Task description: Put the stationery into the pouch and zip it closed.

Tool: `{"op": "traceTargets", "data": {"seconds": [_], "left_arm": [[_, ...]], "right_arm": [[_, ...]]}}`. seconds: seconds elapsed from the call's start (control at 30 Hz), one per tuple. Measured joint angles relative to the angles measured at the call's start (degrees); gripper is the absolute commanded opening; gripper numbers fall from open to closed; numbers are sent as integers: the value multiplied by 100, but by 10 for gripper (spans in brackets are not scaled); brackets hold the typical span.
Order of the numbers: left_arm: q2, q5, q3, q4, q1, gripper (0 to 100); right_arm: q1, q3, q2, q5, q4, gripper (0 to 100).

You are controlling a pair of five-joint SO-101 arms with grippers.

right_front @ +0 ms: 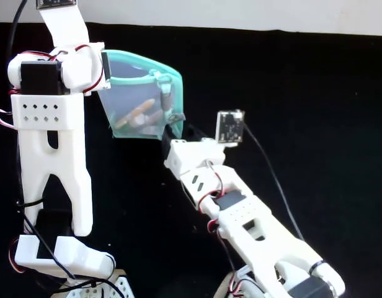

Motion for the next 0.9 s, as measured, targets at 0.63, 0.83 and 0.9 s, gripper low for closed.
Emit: {"op": "traceTargets", "data": {"seconds": [0.63,0.83,0.9], "left_arm": [[0,0,0,0,0,6],[-9,0,229,-9,0,6],[-9,0,246,-9,0,6]], "right_arm": [[-246,-686,1090,0,0,64],[-246,-686,1090,325,0,7],[-246,-686,1090,404,0,7]]}}
